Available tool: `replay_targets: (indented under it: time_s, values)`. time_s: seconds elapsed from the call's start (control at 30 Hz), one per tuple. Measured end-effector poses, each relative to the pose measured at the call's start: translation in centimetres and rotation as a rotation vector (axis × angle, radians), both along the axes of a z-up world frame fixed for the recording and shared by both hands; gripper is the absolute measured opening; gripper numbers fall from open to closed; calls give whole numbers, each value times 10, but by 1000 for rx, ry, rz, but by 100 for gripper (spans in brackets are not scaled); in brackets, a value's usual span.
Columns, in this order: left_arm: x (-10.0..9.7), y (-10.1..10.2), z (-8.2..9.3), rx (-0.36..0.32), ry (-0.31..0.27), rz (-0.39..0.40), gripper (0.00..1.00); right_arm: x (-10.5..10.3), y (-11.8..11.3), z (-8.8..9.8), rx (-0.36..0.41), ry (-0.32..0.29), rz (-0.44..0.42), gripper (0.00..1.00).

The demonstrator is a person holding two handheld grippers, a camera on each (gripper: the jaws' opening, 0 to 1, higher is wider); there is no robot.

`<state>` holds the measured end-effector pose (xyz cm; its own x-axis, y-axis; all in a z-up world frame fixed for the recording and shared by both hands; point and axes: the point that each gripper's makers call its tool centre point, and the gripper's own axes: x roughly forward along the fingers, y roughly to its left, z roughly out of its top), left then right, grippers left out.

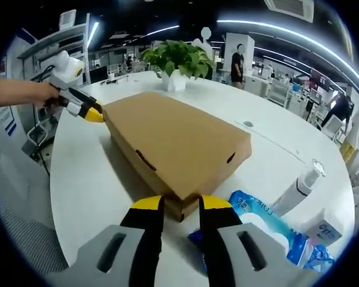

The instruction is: Operate the shoe box by opening the lid, removing the specified soft item, and placing it in the target area until the item is outside and the box remains undamaged.

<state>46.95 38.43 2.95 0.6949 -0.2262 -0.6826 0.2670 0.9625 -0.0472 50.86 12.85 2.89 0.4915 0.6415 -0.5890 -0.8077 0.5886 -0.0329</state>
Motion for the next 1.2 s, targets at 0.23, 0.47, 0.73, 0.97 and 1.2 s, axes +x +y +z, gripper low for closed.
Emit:
replay_targets:
  time_s: [0.23, 0.47, 0.73, 0.97, 1.2]
  values:
    - [-8, 2, 10, -37, -58, 53, 31, -3, -10, 15, 41, -12, -51, 28]
    - [-28, -6, 32, -33, -115, 38, 37, -17, -38, 36, 72, -28, -97, 39]
    - [-53, -19, 50, -35, -168, 16, 48, -37, -93, 53, 38, -67, -157, 50]
    - [-73, -37, 64, -60, -208, 6, 61, -59, -132, 60, 6, -76, -213, 60]
    - [-96, -54, 74, -83, -236, -1, 73, -79, -153, 71, -12, -108, -249, 67]
